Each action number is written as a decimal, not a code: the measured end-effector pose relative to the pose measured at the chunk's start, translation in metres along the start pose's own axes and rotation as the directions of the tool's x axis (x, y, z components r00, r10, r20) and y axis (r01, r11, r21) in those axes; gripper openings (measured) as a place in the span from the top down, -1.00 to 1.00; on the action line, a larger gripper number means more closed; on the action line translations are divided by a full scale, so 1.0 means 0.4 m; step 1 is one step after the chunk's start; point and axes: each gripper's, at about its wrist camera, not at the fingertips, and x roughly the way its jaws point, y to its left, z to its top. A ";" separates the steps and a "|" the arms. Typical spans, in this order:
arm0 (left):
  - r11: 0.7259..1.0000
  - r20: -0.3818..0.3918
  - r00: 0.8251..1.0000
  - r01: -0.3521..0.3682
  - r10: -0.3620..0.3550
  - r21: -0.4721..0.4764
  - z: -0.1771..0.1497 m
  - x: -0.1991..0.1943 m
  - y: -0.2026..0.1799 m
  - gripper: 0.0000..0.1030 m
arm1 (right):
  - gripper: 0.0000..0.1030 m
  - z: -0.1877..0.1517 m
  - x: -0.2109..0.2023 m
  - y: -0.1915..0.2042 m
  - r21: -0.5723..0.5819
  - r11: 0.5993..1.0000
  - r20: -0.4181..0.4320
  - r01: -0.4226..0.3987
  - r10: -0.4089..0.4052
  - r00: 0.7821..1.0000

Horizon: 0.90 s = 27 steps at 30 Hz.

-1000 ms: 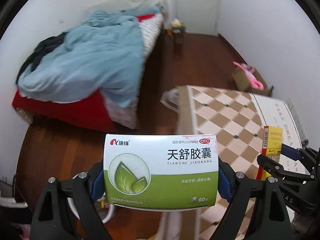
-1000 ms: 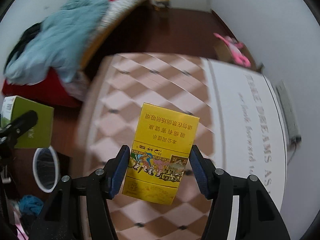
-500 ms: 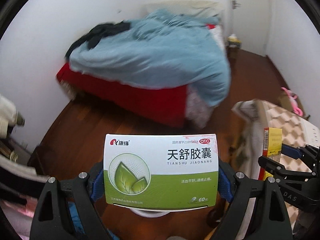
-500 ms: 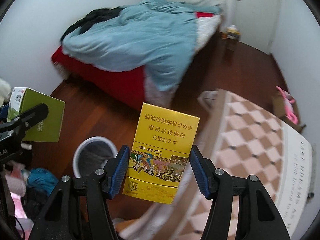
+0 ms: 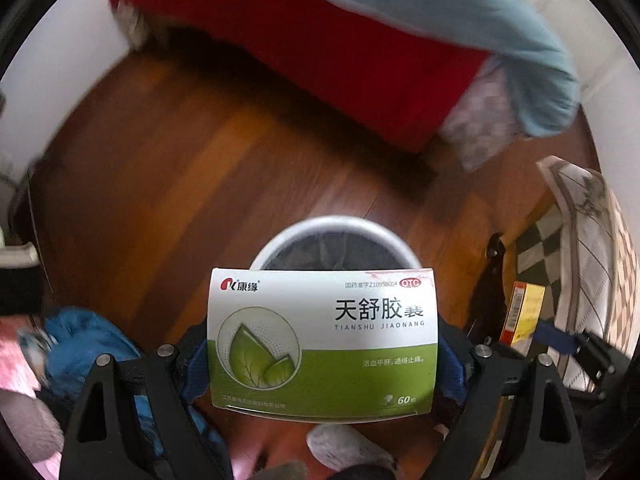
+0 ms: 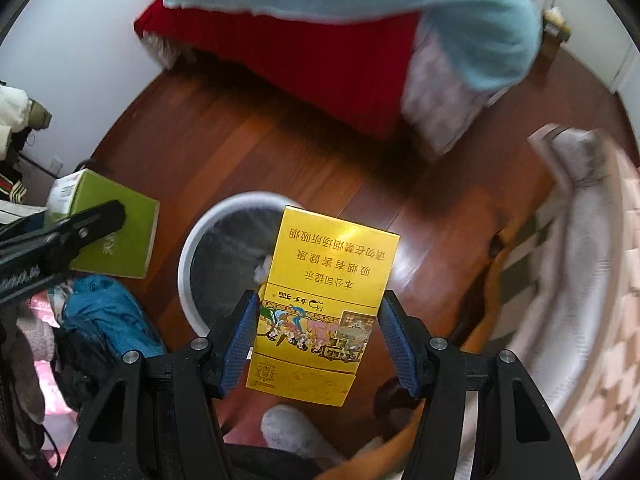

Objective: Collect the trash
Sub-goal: 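Carry both boxes over the bin and open both tools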

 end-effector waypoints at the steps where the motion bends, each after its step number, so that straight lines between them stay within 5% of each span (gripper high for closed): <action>1: 1.000 -0.022 1.000 0.015 -0.015 -0.017 0.005 0.021 0.010 -0.73 | -0.21 0.005 0.037 0.010 0.002 1.000 -0.024 -0.011 0.011 1.000; 10: 0.989 -0.038 0.999 -0.009 0.004 -0.149 -0.019 0.037 0.130 -0.98 | -0.23 0.056 0.225 0.066 0.013 0.995 -0.133 -0.097 0.098 0.986; 12: 0.985 -0.023 0.999 -0.029 0.026 -0.173 -0.041 0.017 0.155 -0.98 | -0.40 0.064 0.242 0.076 0.014 0.992 -0.146 -0.129 0.130 0.981; 14: 0.979 0.008 0.997 -0.071 0.074 -0.189 -0.067 -0.010 0.173 -0.98 | -0.88 0.068 0.241 0.083 0.025 0.984 -0.141 -0.174 0.176 0.974; 16: 0.972 0.049 0.990 -0.121 0.134 -0.203 -0.103 -0.042 0.176 -0.97 | -0.89 0.068 0.229 0.084 0.031 0.982 -0.123 -0.185 0.187 0.975; 27: 0.971 0.138 0.969 -0.183 0.204 -0.151 -0.279 -0.194 0.064 -0.98 | -0.93 -0.044 0.063 0.075 -0.045 0.999 -0.034 0.013 -0.014 0.999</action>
